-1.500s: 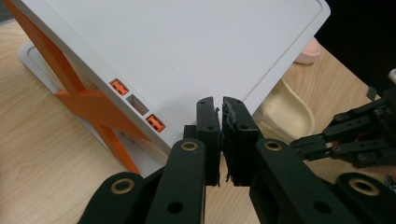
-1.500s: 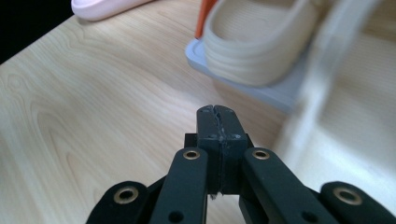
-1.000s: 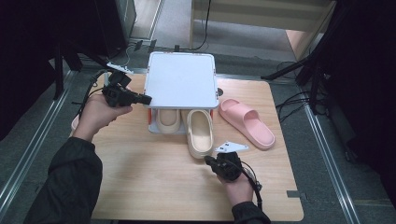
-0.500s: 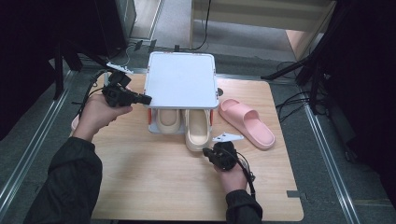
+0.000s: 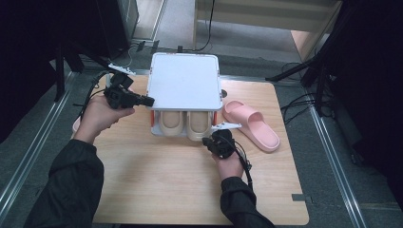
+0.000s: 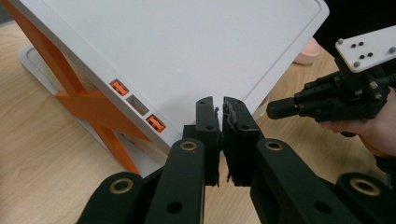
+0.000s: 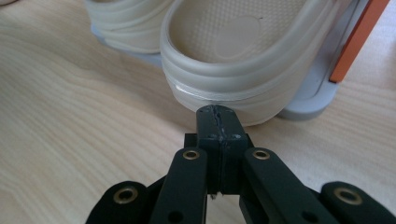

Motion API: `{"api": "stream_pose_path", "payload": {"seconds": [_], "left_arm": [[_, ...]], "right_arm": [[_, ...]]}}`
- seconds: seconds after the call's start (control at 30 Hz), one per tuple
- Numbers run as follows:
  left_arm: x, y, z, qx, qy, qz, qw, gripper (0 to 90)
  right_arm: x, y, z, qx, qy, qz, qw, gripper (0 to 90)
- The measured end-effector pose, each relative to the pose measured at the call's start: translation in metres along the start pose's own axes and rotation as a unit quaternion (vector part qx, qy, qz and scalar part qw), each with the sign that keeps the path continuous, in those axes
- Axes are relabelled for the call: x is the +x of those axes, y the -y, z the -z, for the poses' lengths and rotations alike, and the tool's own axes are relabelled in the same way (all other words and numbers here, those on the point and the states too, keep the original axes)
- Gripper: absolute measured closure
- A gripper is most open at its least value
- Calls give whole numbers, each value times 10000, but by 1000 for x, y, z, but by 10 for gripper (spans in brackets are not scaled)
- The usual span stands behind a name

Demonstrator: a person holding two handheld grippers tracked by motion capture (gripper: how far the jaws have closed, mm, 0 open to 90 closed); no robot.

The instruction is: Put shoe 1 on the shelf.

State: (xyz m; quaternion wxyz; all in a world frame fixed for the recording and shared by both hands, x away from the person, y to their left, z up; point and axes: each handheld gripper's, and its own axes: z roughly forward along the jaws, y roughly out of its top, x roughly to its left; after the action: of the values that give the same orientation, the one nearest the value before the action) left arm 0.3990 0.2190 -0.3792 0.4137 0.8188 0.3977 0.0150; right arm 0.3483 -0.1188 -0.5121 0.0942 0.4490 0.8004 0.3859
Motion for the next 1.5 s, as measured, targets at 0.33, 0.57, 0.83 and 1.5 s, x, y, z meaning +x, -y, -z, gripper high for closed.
{"api": "stream_pose_path", "payload": {"seconds": [0.33, 0.57, 0.83, 1.5], "left_arm": [[0, 0, 0, -15, 7, 8, 10000, 845], [1, 0, 0, -17, 11, -10, 10000, 842], [1, 0, 0, -20, 11, -14, 10000, 842], [2, -1, 10, -219, -77, 246, 9994, 545]], "right_arm": [[-9, -10, -13, -161, -3, -232, 9996, 895], [-11, -12, -15, -185, 6, -323, 9993, 888], [-9, -13, -15, -172, 0, -326, 9993, 884], [1, -5, 17, -238, -497, -124, 9984, 770]]}}
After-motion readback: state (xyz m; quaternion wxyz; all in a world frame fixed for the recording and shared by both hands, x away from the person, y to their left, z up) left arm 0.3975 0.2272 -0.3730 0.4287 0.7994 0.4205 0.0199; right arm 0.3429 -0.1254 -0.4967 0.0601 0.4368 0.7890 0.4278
